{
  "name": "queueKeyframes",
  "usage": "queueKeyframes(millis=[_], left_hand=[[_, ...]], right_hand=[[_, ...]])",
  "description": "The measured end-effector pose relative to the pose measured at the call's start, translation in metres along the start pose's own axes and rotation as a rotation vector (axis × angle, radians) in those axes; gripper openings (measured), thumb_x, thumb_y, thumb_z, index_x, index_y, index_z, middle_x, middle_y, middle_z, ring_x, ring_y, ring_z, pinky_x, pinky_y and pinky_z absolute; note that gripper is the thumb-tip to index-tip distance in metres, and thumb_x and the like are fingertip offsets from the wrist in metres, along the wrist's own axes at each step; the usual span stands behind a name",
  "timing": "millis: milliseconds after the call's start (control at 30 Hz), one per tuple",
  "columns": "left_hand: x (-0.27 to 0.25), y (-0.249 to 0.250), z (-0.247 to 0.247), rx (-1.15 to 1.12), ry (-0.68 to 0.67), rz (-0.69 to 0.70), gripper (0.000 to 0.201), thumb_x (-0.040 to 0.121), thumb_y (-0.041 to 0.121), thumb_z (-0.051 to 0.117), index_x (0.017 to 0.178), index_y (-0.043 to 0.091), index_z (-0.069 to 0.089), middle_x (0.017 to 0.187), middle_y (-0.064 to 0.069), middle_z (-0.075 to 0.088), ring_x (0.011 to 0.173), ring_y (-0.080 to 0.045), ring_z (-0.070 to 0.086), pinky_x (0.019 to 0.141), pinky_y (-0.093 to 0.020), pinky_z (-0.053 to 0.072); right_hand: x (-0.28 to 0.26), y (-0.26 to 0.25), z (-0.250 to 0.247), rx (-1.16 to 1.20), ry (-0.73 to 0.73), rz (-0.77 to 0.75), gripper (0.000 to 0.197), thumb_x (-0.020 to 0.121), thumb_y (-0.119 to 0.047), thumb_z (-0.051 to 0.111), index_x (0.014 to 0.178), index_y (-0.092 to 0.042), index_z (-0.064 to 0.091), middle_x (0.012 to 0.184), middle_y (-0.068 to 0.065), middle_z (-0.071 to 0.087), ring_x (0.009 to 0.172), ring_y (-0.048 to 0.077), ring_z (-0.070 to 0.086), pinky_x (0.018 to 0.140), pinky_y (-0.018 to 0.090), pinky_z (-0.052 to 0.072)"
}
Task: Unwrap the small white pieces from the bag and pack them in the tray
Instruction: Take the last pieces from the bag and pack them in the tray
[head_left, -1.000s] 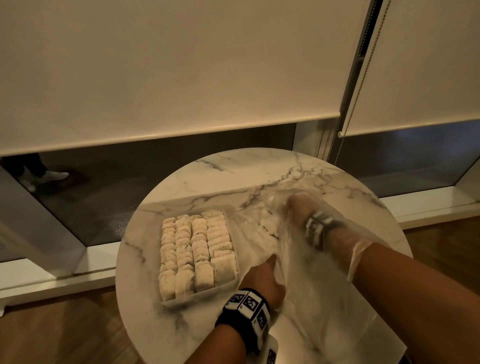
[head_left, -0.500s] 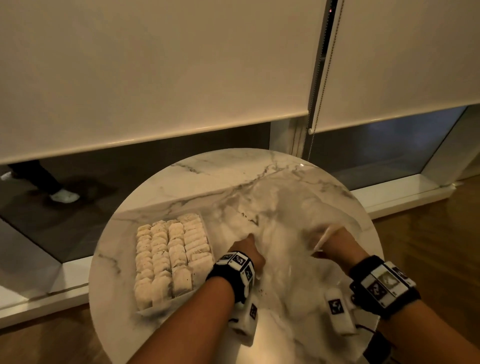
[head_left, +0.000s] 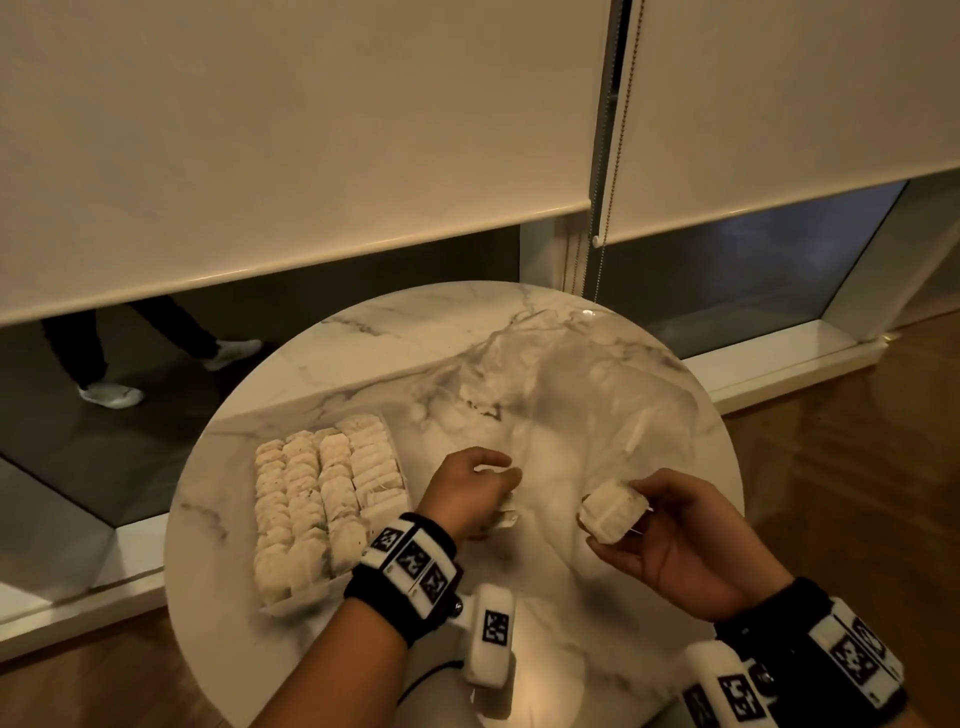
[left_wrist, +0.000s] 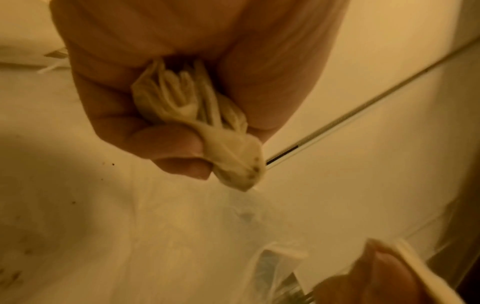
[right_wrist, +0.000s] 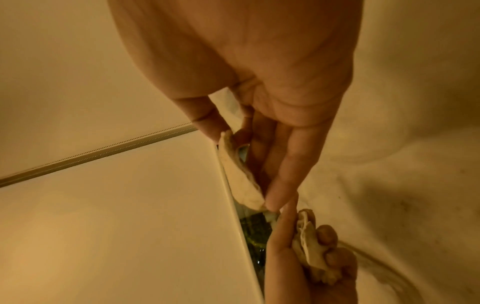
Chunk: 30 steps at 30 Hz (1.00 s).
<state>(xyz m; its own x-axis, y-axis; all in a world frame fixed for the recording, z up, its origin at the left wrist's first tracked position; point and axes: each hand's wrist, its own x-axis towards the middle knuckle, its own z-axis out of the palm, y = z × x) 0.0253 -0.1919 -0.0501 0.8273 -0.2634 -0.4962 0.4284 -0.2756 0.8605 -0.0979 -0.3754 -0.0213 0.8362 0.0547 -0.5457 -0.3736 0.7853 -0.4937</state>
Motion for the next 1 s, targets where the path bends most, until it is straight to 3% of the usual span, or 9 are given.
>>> queueKeyframes(millis=[133, 300, 433, 500, 600, 767, 867, 933, 1000], left_hand=[[-0.031, -0.011, -0.008, -0.098, -0.064, 0.042, 0.018, 0.096, 0.018, 0.067, 0.11, 0.008, 0.068, 0.056, 0.0, 0.051, 0.036, -0.009, 0.046, 0.038, -0.014, 0.031], [-0.052, -0.036, -0.016, -0.23, -0.13, 0.039, 0.022, 0.097, 0.023, 0.063, 0.103, 0.003, 0.07, 0.053, -0.004, 0.047, 0.038, -0.014, 0.042, 0.04, -0.015, 0.029], [-0.063, -0.044, -0.024, -0.309, -0.078, 0.05, 0.032, 0.095, 0.031, 0.064, 0.099, -0.001, 0.07, 0.06, -0.012, 0.046, 0.044, -0.017, 0.04, 0.042, -0.019, 0.025], [-0.065, -0.046, -0.029, -0.313, -0.028, 0.082, 0.026, 0.093, 0.029, 0.067, 0.093, 0.004, 0.073, 0.062, -0.011, 0.051, 0.045, -0.016, 0.046, 0.041, -0.019, 0.032], [-0.065, -0.05, -0.036, -0.226, 0.046, 0.141, 0.016, 0.09, 0.022, 0.072, 0.094, 0.006, 0.074, 0.074, -0.009, 0.066, 0.06, -0.014, 0.061, 0.052, -0.023, 0.049], [-0.063, -0.055, -0.05, -0.05, 0.119, 0.204, 0.01, 0.091, 0.025, 0.073, 0.089, 0.015, 0.073, 0.064, -0.001, 0.062, 0.054, -0.013, 0.056, 0.052, -0.025, 0.045], [-0.064, -0.052, -0.064, 0.339, 0.197, 0.348, 0.016, 0.087, 0.042, 0.072, 0.081, 0.027, 0.07, 0.062, 0.01, 0.065, 0.057, -0.009, 0.059, 0.058, -0.028, 0.047], [-0.068, -0.045, -0.069, 0.621, 0.186, 0.44, 0.021, 0.088, 0.05, 0.066, 0.085, 0.029, 0.068, 0.063, 0.008, 0.065, 0.058, -0.005, 0.059, 0.057, -0.026, 0.047], [-0.071, -0.037, -0.072, 0.823, 0.166, 0.51, 0.027, 0.091, 0.055, 0.061, 0.089, 0.029, 0.068, 0.064, 0.009, 0.059, 0.06, -0.004, 0.055, 0.056, -0.025, 0.043]], right_hand=[[0.005, 0.008, 0.017, -0.025, -0.004, 0.016, 0.024, 0.083, -0.012, 0.053, 0.103, 0.0, 0.06, 0.104, 0.027, 0.068, 0.088, 0.04, 0.07, 0.073, 0.047, 0.06], [0.029, 0.029, 0.035, -0.107, 0.034, -0.043, 0.026, 0.088, -0.014, 0.056, 0.111, -0.002, 0.061, 0.111, 0.023, 0.069, 0.093, 0.033, 0.069, 0.086, 0.044, 0.057], [0.041, 0.047, 0.044, -0.141, 0.029, -0.02, 0.018, 0.094, -0.021, 0.055, 0.102, -0.01, 0.068, 0.107, 0.013, 0.073, 0.096, 0.024, 0.068, 0.079, 0.037, 0.052], [0.045, 0.058, 0.048, -0.137, 0.009, -0.008, 0.019, 0.095, -0.021, 0.055, 0.1, -0.012, 0.07, 0.105, 0.012, 0.074, 0.096, 0.022, 0.067, 0.078, 0.035, 0.051], [0.049, 0.073, 0.05, -0.102, -0.006, 0.022, 0.024, 0.095, -0.021, 0.055, 0.112, -0.011, 0.068, 0.108, 0.011, 0.073, 0.097, 0.021, 0.066, 0.078, 0.035, 0.053], [0.052, 0.083, 0.049, -0.088, -0.023, 0.011, 0.027, 0.092, -0.026, 0.056, 0.114, -0.013, 0.065, 0.114, 0.016, 0.071, 0.106, 0.029, 0.065, 0.083, 0.041, 0.054], [0.054, 0.086, 0.045, -0.449, 0.024, -0.27, 0.028, 0.096, -0.032, 0.06, 0.123, -0.033, 0.059, 0.128, 0.0, 0.067, 0.118, 0.02, 0.062, 0.095, 0.043, 0.054], [0.053, 0.087, 0.043, -0.854, -0.042, -0.496, 0.033, 0.095, -0.036, 0.063, 0.126, -0.046, 0.056, 0.132, -0.018, 0.06, 0.127, 0.003, 0.052, 0.101, 0.032, 0.048], [0.057, 0.088, 0.042, -1.177, -0.136, -0.6, 0.035, 0.093, -0.041, 0.065, 0.127, -0.047, 0.058, 0.13, -0.029, 0.058, 0.127, -0.009, 0.047, 0.106, 0.026, 0.041]])
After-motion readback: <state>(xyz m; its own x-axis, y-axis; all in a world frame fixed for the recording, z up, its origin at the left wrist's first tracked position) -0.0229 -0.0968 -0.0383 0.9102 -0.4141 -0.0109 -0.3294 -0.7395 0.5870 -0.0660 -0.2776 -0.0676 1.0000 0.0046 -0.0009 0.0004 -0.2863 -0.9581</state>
